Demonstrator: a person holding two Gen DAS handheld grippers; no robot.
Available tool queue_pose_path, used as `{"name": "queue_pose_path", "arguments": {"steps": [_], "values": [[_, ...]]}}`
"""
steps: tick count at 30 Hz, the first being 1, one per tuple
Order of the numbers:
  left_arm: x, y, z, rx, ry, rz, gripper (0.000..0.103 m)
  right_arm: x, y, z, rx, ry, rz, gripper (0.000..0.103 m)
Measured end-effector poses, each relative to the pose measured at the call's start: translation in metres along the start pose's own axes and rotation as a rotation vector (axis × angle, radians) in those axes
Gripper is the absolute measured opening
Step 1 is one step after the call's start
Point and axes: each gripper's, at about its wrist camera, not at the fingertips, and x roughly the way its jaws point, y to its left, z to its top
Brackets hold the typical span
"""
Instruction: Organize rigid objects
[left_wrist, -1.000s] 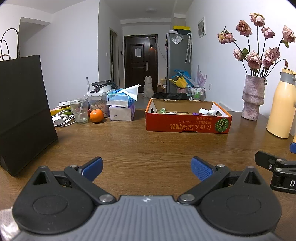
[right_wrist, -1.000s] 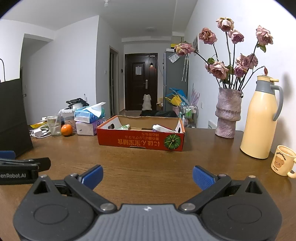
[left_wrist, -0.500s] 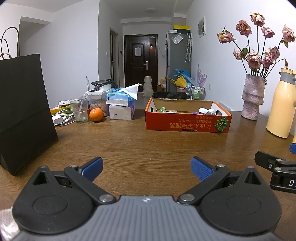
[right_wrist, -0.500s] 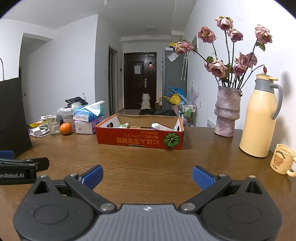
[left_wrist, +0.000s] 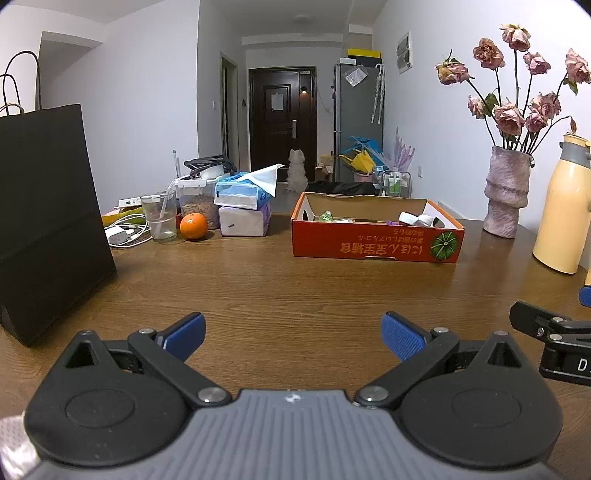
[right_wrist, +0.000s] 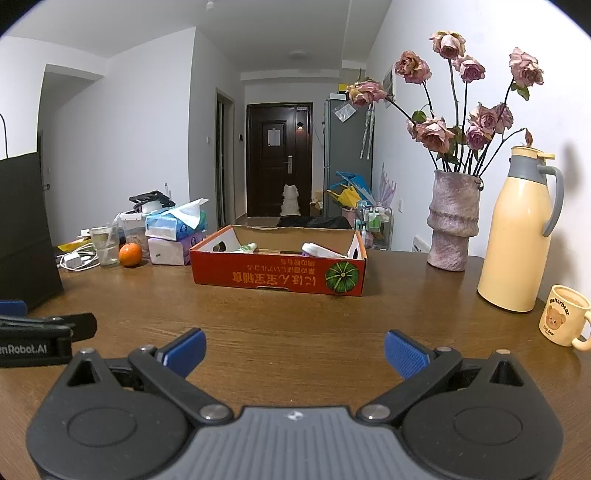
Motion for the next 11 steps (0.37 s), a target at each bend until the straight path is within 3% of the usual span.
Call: {"name": "queue_pose_path", "arguments": {"steps": [11], "values": [[0.013, 0.002, 0.0, -0.01, 0.018, -0.02, 0.103, 0.005, 0.0, -0.002, -0.003, 0.02, -0.006, 0.103]]}}
